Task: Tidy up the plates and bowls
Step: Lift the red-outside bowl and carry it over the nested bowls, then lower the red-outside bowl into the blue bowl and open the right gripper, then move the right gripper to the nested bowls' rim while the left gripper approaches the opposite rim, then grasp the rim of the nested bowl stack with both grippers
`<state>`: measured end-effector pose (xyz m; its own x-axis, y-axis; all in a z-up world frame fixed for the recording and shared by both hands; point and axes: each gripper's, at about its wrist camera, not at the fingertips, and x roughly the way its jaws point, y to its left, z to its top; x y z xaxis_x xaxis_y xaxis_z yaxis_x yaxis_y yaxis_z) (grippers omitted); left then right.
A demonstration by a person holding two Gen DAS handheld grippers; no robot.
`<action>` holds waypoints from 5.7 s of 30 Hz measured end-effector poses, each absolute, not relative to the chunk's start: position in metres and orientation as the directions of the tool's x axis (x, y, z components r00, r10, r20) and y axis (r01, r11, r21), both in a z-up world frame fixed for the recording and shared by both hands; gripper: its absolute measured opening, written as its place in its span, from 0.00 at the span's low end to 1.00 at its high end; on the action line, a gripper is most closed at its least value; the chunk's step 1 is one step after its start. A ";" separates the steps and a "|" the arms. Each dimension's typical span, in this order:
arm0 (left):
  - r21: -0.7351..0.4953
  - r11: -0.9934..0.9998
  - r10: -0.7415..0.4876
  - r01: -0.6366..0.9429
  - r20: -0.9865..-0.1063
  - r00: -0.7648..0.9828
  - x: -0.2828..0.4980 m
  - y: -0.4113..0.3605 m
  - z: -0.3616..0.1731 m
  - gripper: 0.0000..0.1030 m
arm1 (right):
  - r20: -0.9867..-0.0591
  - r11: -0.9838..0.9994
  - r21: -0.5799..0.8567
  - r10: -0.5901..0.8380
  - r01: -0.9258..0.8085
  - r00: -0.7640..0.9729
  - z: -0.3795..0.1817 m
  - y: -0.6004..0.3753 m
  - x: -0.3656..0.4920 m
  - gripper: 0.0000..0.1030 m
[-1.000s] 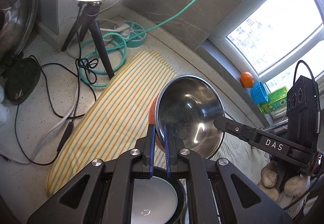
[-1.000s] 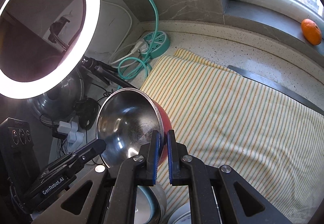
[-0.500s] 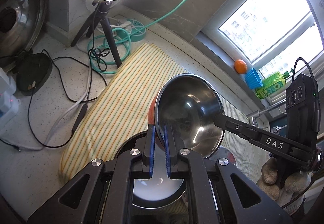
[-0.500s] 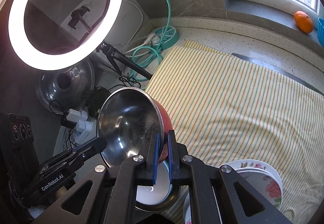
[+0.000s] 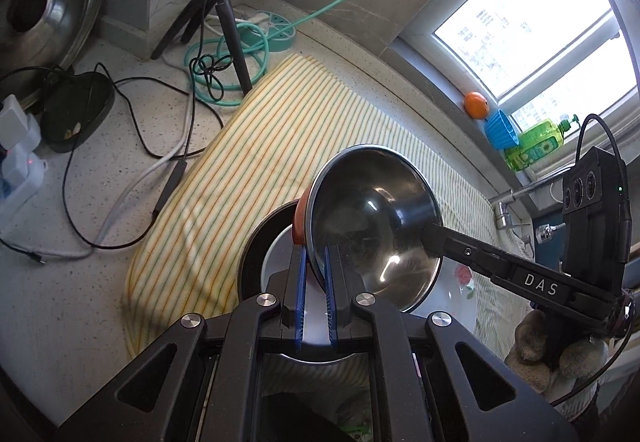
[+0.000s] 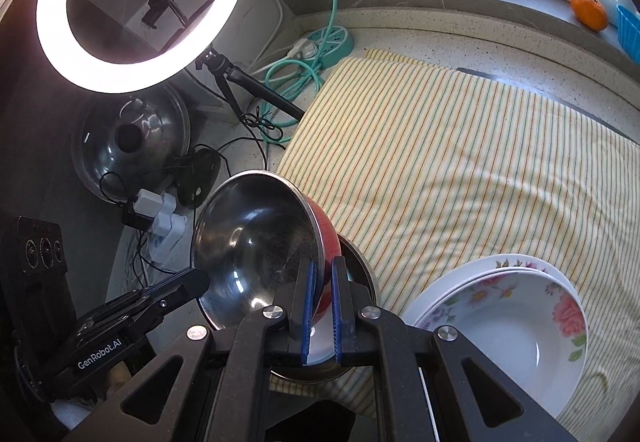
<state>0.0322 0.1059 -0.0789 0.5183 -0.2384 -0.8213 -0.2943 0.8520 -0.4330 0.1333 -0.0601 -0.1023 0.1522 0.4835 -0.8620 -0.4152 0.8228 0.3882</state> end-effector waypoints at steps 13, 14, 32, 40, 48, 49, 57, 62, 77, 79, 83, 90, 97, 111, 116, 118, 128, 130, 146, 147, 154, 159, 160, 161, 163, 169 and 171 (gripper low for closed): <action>-0.426 0.849 -0.252 -0.311 -0.846 0.470 0.020 0.107 -0.096 0.07 | -0.879 0.833 0.394 0.465 -0.389 0.106 -0.127 -0.061 0.117 0.08; -0.423 0.851 -0.251 -0.310 -0.848 0.467 0.020 0.106 -0.097 0.07 | -0.880 0.833 0.394 0.464 -0.389 0.102 -0.129 -0.060 0.117 0.08; -0.412 0.859 -0.260 -0.303 -0.862 0.435 0.024 0.106 -0.106 0.07 | -0.896 0.843 0.385 0.439 -0.376 0.068 -0.146 -0.059 0.114 0.08; -0.407 0.861 -0.260 -0.307 -0.869 0.422 0.026 0.106 -0.109 0.07 | -0.899 0.846 0.385 0.435 -0.369 0.058 -0.152 -0.059 0.113 0.08; -0.400 0.864 -0.255 -0.305 -0.871 0.420 0.026 0.105 -0.110 0.07 | -0.903 0.845 0.375 0.426 -0.381 0.058 -0.154 -0.057 0.114 0.08; -0.399 0.865 -0.254 -0.304 -0.872 0.419 0.026 0.105 -0.110 0.07 | -0.903 0.845 0.374 0.426 -0.382 0.058 -0.154 -0.057 0.114 0.08; -0.393 0.870 -0.251 -0.298 -0.873 0.418 0.027 0.105 -0.110 0.07 | -0.902 0.839 0.379 0.429 -0.390 0.049 -0.154 -0.056 0.115 0.10; -0.392 0.870 -0.251 -0.297 -0.873 0.418 0.027 0.105 -0.110 0.07 | -0.903 0.838 0.373 0.426 -0.399 0.051 -0.153 -0.056 0.114 0.10; -0.376 0.882 -0.231 -0.285 -0.870 0.435 0.022 0.107 -0.101 0.09 | -0.898 0.832 0.336 0.424 -0.442 0.115 -0.136 -0.064 0.112 0.17; -0.376 0.882 -0.229 -0.285 -0.869 0.438 0.020 0.108 -0.100 0.09 | -0.893 0.831 0.344 0.434 -0.438 0.122 -0.133 -0.069 0.112 0.18; -0.375 0.877 -0.218 -0.300 -0.868 0.447 0.015 0.113 -0.099 0.09 | -0.883 0.835 0.334 0.439 -0.437 0.164 -0.126 -0.077 0.110 0.19; -0.384 0.865 -0.195 -0.322 -0.850 0.490 0.007 0.128 -0.088 0.09 | -0.851 0.850 0.295 0.441 -0.436 0.285 -0.108 -0.092 0.106 0.23; -0.402 0.843 -0.169 -0.358 -0.829 0.533 0.000 0.146 -0.092 0.09 | -0.805 0.873 0.250 0.428 -0.418 0.412 -0.101 -0.113 0.095 0.24; -0.437 0.832 -0.208 -0.342 -0.817 0.537 0.005 0.148 -0.112 0.09 | -0.837 0.888 0.294 0.418 -0.355 0.354 -0.126 -0.115 0.101 0.25; -0.433 0.841 -0.215 -0.325 -0.818 0.534 0.011 0.145 -0.114 0.09 | -0.848 0.881 0.310 0.426 -0.356 0.316 -0.136 -0.107 0.107 0.25; -0.437 0.840 -0.219 -0.322 -0.816 0.534 0.012 0.145 -0.116 0.09 | -0.851 0.880 0.311 0.426 -0.359 0.307 -0.139 -0.103 0.108 0.25; -0.439 0.848 -0.248 -0.298 -0.824 0.509 0.019 0.137 -0.123 0.09 | -0.868 0.877 0.302 0.415 -0.373 0.273 -0.149 -0.092 0.111 0.22; -0.439 0.848 -0.252 -0.297 -0.827 0.503 0.020 0.136 -0.125 0.09 | -0.871 0.877 0.302 0.413 -0.373 0.265 -0.152 -0.090 0.111 0.20; -0.434 0.850 -0.262 -0.300 -0.841 0.474 0.023 0.137 -0.133 0.09 | -0.876 0.865 0.341 0.434 -0.368 0.209 -0.166 -0.081 0.111 0.12; -0.431 0.852 -0.261 -0.297 -0.841 0.473 0.024 0.137 -0.134 0.09 | -0.876 0.864 0.344 0.437 -0.368 0.206 -0.167 -0.081 0.111 0.10; -0.438 0.849 -0.277 -0.294 -0.844 0.459 0.030 0.135 -0.139 0.07 | -0.878 0.861 0.352 0.439 -0.367 0.189 -0.173 -0.078 0.109 0.09; -0.427 0.855 -0.266 -0.295 -0.848 0.459 0.030 0.133 -0.137 0.07 | -0.877 0.866 0.360 0.441 -0.347 0.189 -0.173 -0.079 0.109 0.09; -0.425 0.856 -0.263 -0.296 -0.849 0.458 0.030 0.133 -0.137 0.07 | -0.879 0.867 0.357 0.438 -0.347 0.190 -0.173 -0.079 0.109 0.09; -0.421 0.858 -0.259 -0.295 -0.850 0.459 0.030 0.132 -0.137 0.07 | -0.880 0.869 0.354 0.435 -0.346 0.192 -0.172 -0.079 0.108 0.09; -0.416 0.858 -0.253 -0.301 -0.852 0.458 0.030 0.132 -0.137 0.07 | -0.881 0.871 0.350 0.431 -0.345 0.194 -0.172 -0.078 0.108 0.09; -0.411 0.861 -0.246 -0.299 -0.852 0.461 0.029 0.130 -0.134 0.07 | -0.885 0.879 0.354 0.425 -0.318 0.190 -0.172 -0.079 0.109 0.09; -0.408 0.863 -0.241 -0.298 -0.851 0.467 0.029 0.130 -0.132 0.07 | -0.885 0.879 0.357 0.426 -0.315 0.188 -0.172 -0.079 0.108 0.09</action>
